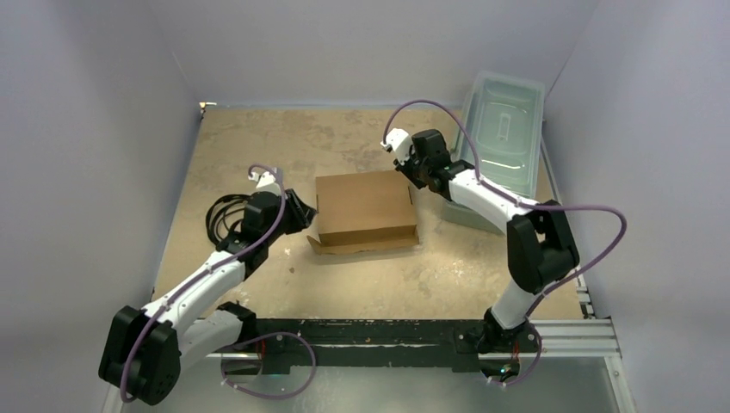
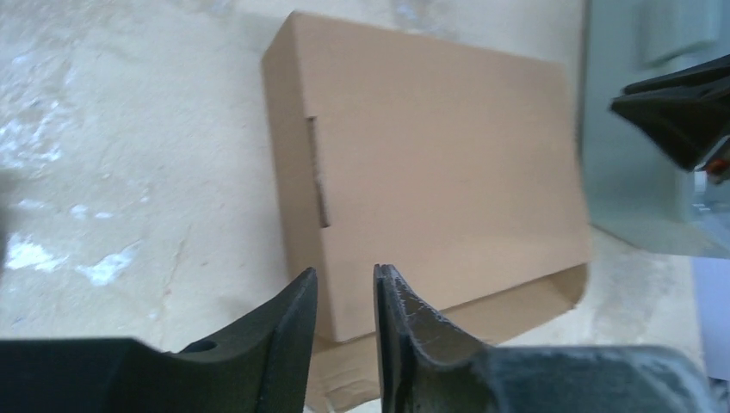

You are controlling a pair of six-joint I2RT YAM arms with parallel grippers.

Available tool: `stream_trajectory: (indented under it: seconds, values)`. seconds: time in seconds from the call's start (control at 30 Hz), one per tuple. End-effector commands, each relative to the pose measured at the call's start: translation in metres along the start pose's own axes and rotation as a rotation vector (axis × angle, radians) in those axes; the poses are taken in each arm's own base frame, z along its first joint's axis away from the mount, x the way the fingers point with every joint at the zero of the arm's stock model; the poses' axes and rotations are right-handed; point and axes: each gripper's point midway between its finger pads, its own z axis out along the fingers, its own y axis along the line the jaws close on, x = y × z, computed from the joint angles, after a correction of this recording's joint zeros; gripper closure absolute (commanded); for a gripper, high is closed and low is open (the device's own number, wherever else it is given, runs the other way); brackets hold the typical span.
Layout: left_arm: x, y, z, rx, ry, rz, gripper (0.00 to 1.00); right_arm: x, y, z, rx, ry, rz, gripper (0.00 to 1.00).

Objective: Fold the paper box

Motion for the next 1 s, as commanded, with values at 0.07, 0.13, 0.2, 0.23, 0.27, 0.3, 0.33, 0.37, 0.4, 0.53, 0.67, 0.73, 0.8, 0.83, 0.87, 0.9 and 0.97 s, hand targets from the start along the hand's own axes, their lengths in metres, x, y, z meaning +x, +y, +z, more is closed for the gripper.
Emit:
stream_trajectory:
  seconds: [0.07, 0.13, 0.2, 0.23, 0.27, 0.3, 0.33, 0.37, 0.4, 0.53, 0.67, 0.73, 0.8, 0.83, 0.87, 0.9, 0.97]
  values:
    - [0.008, 0.030, 0.012, -0.124, 0.007, 0.018, 0.82, -0.003, -0.030, 0.018, 0.098, 0.046, 0.052, 0.81]
    - [0.013, 0.032, 0.016, -0.124, 0.028, 0.025, 0.89, 0.002, -0.021, 0.029, 0.056, 0.071, 0.055, 0.82]
    - [0.021, 0.029, 0.023, -0.099, 0.063, 0.031, 0.93, 0.003, -0.011, 0.040, 0.000, 0.079, 0.063, 0.83]
    - [0.026, 0.028, 0.026, -0.086, 0.085, 0.033, 0.95, 0.005, -0.006, 0.046, -0.022, 0.086, 0.068, 0.83]
    - [0.033, 0.026, 0.029, -0.066, 0.116, 0.033, 0.96, 0.004, -0.002, 0.050, -0.043, 0.088, 0.073, 0.83]
    - [0.039, 0.024, 0.031, -0.051, 0.137, 0.030, 0.97, 0.004, 0.001, 0.054, -0.062, 0.093, 0.076, 0.83]
    - [0.043, 0.024, 0.033, -0.041, 0.151, 0.027, 0.97, 0.003, 0.003, 0.058, -0.079, 0.096, 0.077, 0.83]
    - [0.046, 0.024, 0.034, -0.036, 0.159, 0.023, 0.97, 0.002, 0.006, 0.061, -0.096, 0.095, 0.077, 0.83]
    - [0.049, 0.026, 0.035, -0.037, 0.162, 0.018, 0.98, -0.001, 0.010, 0.064, -0.123, 0.087, 0.077, 0.83]
    - [0.057, 0.030, 0.033, -0.038, 0.169, -0.007, 0.98, -0.015, 0.017, 0.075, -0.188, 0.072, 0.074, 0.84]
    - [0.061, 0.026, 0.028, -0.012, 0.164, -0.048, 0.98, -0.042, 0.025, 0.088, -0.252, 0.021, 0.065, 0.84]
    - [0.060, 0.021, 0.024, 0.011, 0.158, -0.074, 0.98, -0.057, 0.031, 0.095, -0.283, -0.003, 0.056, 0.84]
    - [0.062, 0.018, 0.021, 0.026, 0.156, -0.099, 0.98, -0.075, 0.036, 0.100, -0.310, -0.031, 0.046, 0.83]
    - [0.062, 0.016, 0.020, 0.036, 0.155, -0.109, 0.98, -0.078, 0.041, 0.106, -0.324, -0.031, 0.046, 0.83]
    - [0.063, 0.015, 0.019, 0.044, 0.155, -0.118, 0.98, -0.087, 0.041, 0.107, -0.326, -0.043, 0.048, 0.83]
    - [0.064, 0.013, 0.018, 0.053, 0.158, -0.126, 0.98, -0.093, 0.043, 0.108, -0.321, -0.049, 0.052, 0.83]
    - [0.066, 0.011, 0.016, 0.066, 0.169, -0.129, 0.98, -0.105, 0.033, 0.107, -0.269, -0.059, 0.065, 0.81]
